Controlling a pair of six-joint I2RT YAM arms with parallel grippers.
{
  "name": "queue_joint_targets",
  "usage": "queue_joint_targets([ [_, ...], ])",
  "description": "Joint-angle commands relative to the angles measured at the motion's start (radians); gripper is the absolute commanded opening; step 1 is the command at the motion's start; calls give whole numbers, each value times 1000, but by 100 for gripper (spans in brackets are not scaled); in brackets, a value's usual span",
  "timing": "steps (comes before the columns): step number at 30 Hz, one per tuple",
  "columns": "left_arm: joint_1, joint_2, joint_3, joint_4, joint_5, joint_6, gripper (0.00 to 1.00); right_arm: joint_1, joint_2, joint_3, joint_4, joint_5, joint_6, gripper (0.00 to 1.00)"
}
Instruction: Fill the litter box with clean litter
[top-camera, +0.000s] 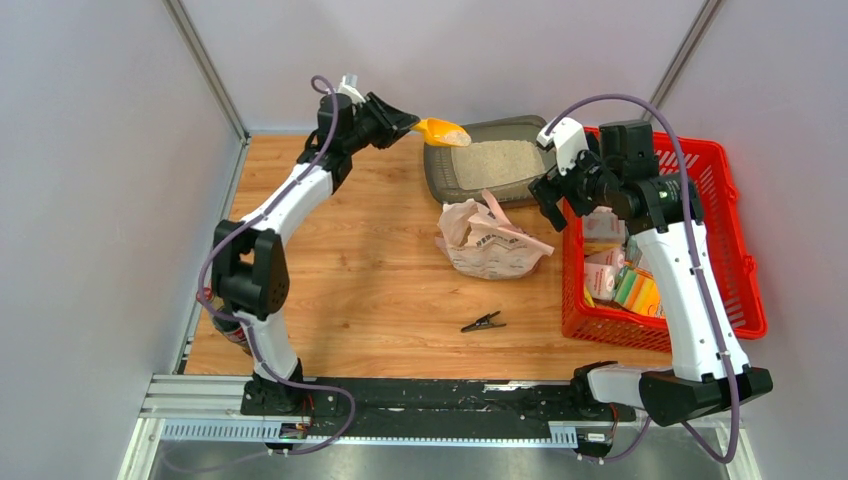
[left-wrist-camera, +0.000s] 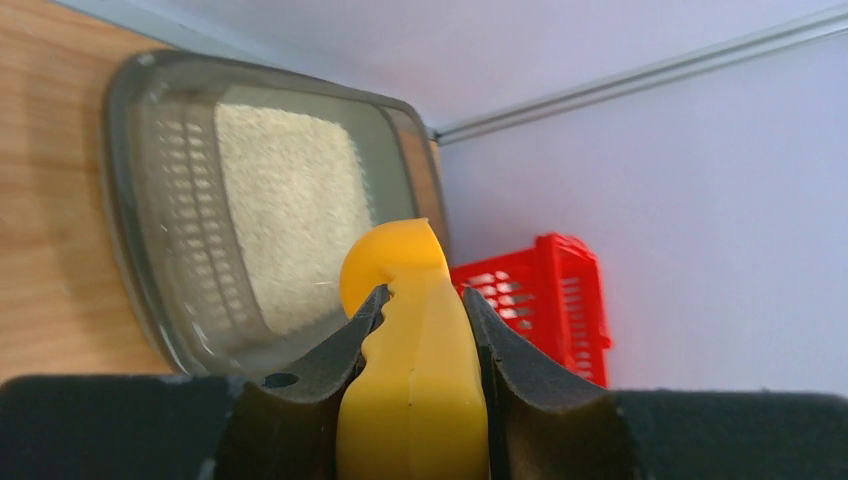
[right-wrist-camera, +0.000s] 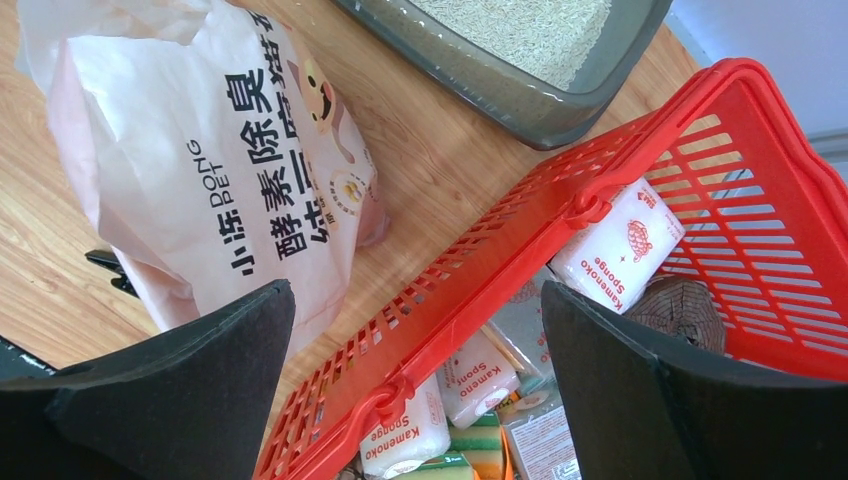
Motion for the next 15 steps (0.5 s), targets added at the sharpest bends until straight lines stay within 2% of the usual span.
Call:
queue_joint_targets([
  [1,-48,133,142,-1,-69,173,0,-4,-9,-6,47,34,-12,100],
  [5,-91,233,261,-43,-121,299,0,-4,-20,-21,47,49,-13,100],
  [11,-128,280,399,-121,-190,532,0,-4,-38,-44,50,54,-24,100],
  [15,-145,277,452,-165,-201,774,0,-4,-46,-49,57,51,-35,100],
])
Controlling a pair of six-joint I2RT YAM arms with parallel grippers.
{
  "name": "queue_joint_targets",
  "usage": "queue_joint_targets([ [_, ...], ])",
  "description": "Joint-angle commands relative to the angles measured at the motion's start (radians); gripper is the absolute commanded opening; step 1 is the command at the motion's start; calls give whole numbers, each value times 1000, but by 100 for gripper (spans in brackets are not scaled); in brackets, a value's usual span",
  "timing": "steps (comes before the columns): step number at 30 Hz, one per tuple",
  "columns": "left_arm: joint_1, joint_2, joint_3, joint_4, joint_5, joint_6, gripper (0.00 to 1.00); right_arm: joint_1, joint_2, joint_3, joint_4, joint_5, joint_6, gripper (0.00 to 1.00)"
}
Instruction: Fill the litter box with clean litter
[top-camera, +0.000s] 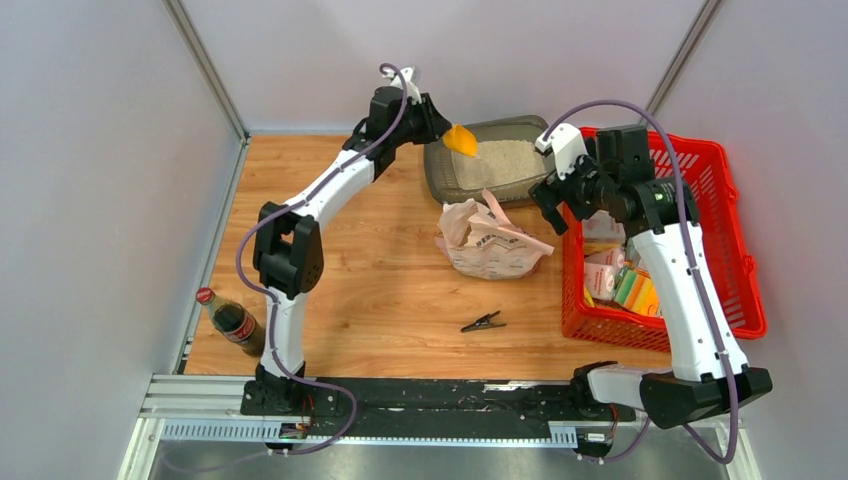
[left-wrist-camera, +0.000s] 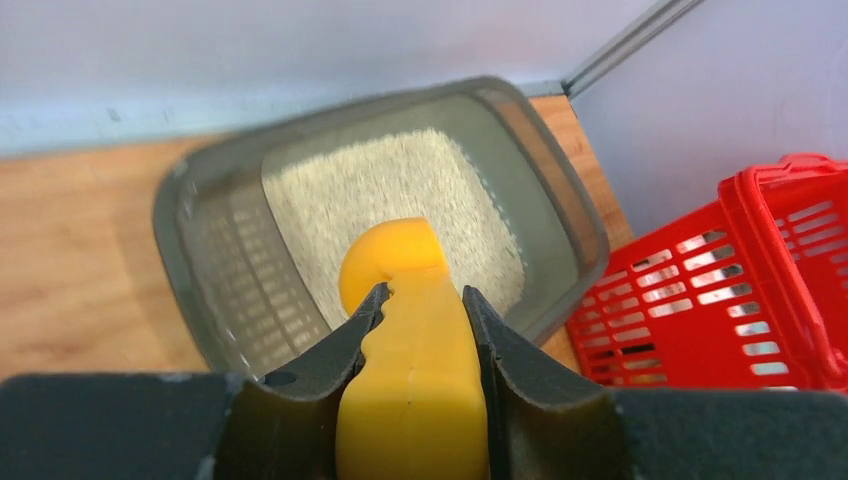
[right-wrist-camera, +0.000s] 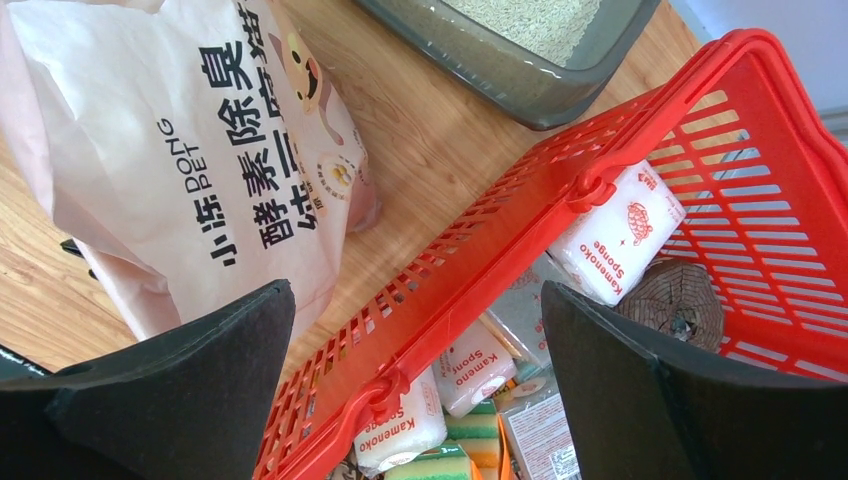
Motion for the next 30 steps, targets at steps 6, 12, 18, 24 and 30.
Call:
queue_joint_targets([
  [6,-32,-66,114,-69,-29,573,0,-4,-42,-10,71,-28,-47,100],
  [12,-32,-302,40,-130,-24,524,0,-4,-56,-32,111,-16,-30,100],
  [18,-3,-658,-210,-256,40,318,0,-4,-85,-64,115,-12,-27,100],
  [24,29,-884,-461,-294,244,155,0,-4,-103,-108,152,4,8,100],
  [30,27,-851,-523,-259,302,123,0,-4,-94,-99,154,-10,21,100],
])
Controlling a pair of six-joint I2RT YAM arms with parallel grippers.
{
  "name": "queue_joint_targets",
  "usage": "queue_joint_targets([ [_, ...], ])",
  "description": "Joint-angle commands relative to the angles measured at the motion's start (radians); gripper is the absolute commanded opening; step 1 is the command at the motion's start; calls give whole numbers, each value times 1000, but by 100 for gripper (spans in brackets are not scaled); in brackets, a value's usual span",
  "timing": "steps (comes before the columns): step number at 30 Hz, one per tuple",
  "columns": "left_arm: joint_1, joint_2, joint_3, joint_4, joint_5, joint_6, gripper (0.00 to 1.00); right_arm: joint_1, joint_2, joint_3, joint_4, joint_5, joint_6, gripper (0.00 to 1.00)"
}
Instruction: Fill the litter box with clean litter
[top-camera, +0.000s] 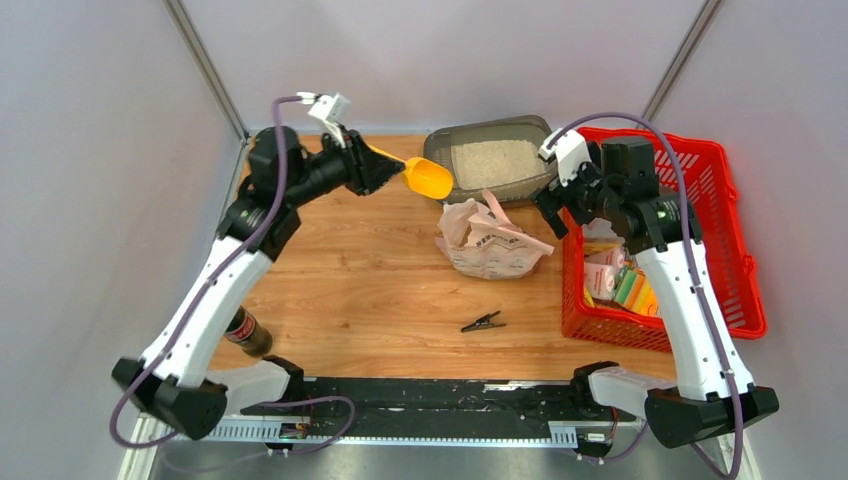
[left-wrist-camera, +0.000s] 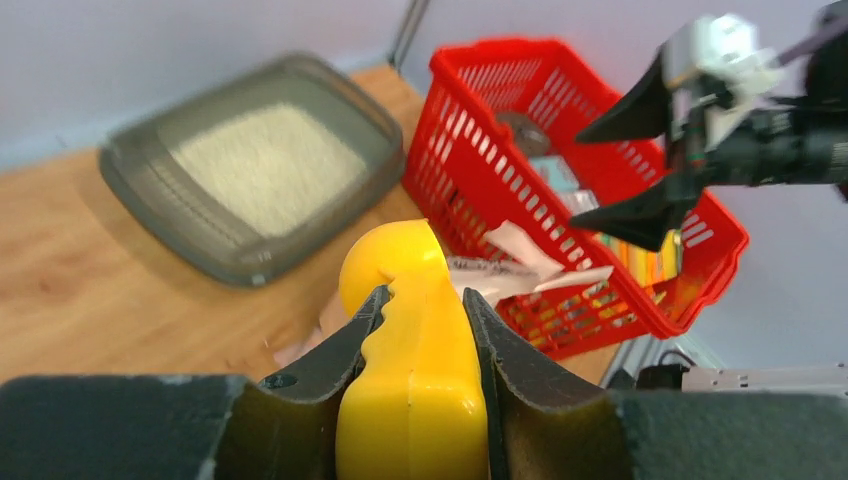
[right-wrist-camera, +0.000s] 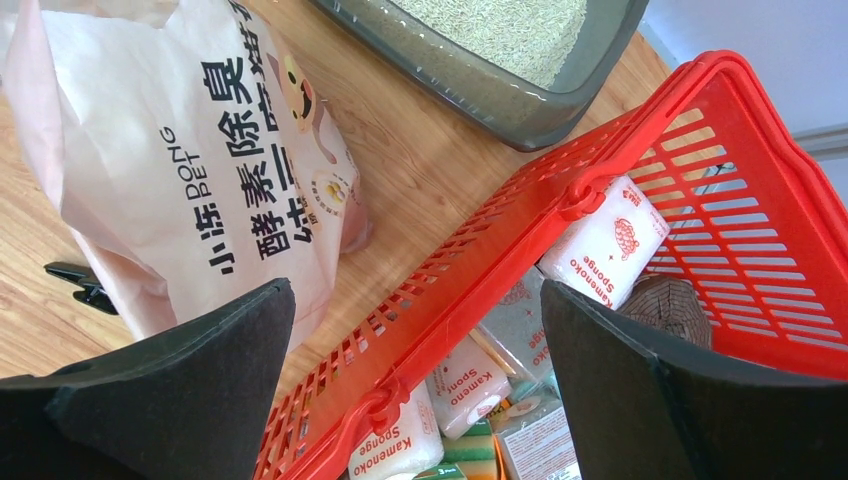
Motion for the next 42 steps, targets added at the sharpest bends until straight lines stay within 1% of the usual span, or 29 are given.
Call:
queue_joint_targets([
  [1,0,139,-11,-31,96,-79,0,-4,-9,17,41,2,29,100],
  [3,-9,157,-8,-30,121,-103,0,-4,-12,17,35,7,19,100],
  [6,-32,171,-30,-5,110,-108,0,-4,-22,13,38,8,23,100],
  [9,-48,196,-27,-21,93,-108,0,-4,-32,5,38,14,23,100],
  [13,-81,222,-17,-54,4,-74,0,-6,-54,-15,33,19,3,100],
  [14,-106,229,-8,-62,-23,-70,0,-4,-58,-19,33,17,3,100],
  [17,-152,285,46,-79,-82,-53,0,-4,-71,-39,37,14,6,100],
  [18,-193,300,66,-93,-109,-42,0,-4,-72,-44,35,11,6,100],
  [21,-262,351,112,-114,-282,-28,0,-4,-72,-44,35,11,6,100],
  [23,-287,380,126,-122,-367,-37,0,-4,-69,-41,35,13,5,100],
  [24,-296,393,131,-126,-431,-51,0,-4,-68,-39,35,14,5,100],
  [26,-302,432,161,-171,-488,-104,0,-4,-63,-35,35,16,3,100],
  [35,-342,551,204,-191,-562,-152,0,-4,-40,-32,37,8,-1,100],
  [39,-365,598,192,-182,-536,-175,0,-4,-31,-16,24,-6,9,100],
  [42,-391,634,177,-154,-550,-168,0,-4,-31,-21,15,-6,8,100],
])
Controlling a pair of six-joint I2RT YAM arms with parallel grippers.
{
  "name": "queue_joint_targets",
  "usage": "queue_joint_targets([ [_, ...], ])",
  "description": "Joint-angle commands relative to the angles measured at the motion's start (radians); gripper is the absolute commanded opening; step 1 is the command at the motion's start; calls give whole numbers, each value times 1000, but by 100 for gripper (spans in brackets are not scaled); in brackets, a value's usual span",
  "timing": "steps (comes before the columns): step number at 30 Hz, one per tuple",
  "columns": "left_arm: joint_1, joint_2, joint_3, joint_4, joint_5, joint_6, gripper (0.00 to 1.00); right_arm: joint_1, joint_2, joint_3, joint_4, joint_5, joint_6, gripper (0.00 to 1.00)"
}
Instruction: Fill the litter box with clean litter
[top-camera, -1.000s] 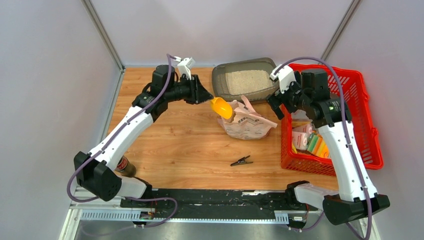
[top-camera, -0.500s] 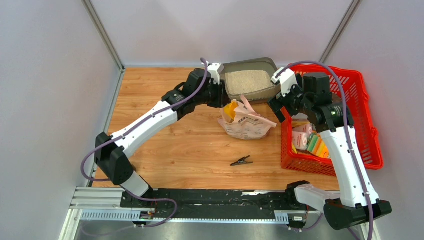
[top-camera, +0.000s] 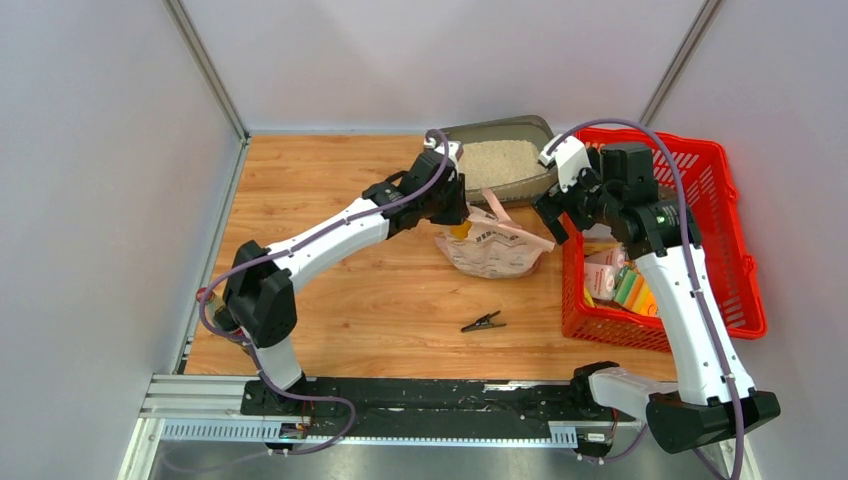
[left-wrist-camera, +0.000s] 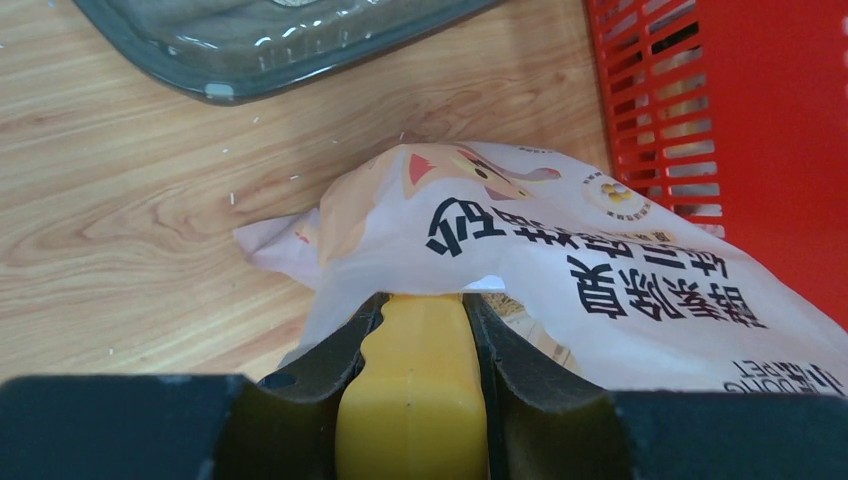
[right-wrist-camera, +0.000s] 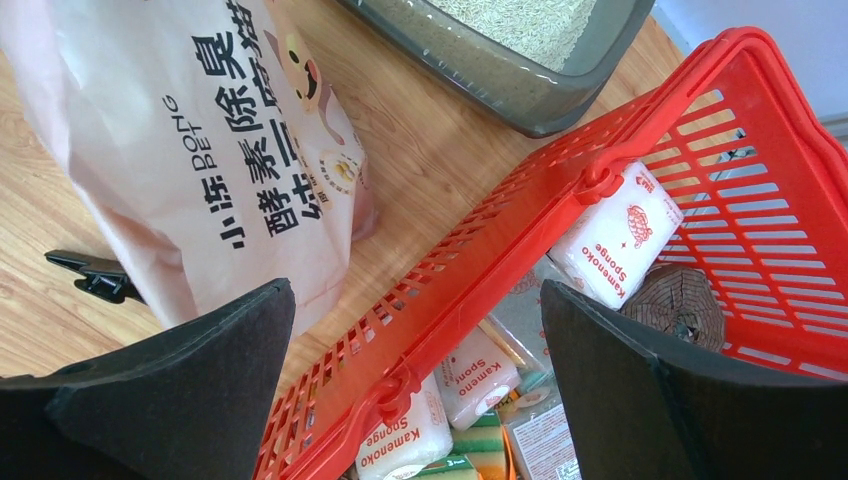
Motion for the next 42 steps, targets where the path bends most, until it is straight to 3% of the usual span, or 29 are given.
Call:
queue_joint_targets([
  [1,-30,46,9,38,-57,-9,0,-6,-4,19,13,-12,1,100],
  [6,-63,109,46,19,-130,-3,0,-4,-8,16,-1,-13,5,100],
  [11,-61,161,57,41,-63,-123,0,-4,-11,8,-12,-25,13,100],
  [16,-57,177,-23,231,124,-276,0,-4,5,28,-38,-13,7,100],
  [20,-27,184,-96,531,291,-425,0,-4,21,42,-62,-2,-4,100],
  [23,-3,190,-159,713,360,-528,0,-4,27,49,-73,4,-10,100],
  [26,14,200,-162,779,403,-560,0,-4,32,55,-76,19,-19,100],
  [42,193,49,-221,727,540,-529,0,-4,64,83,-44,37,-39,100],
])
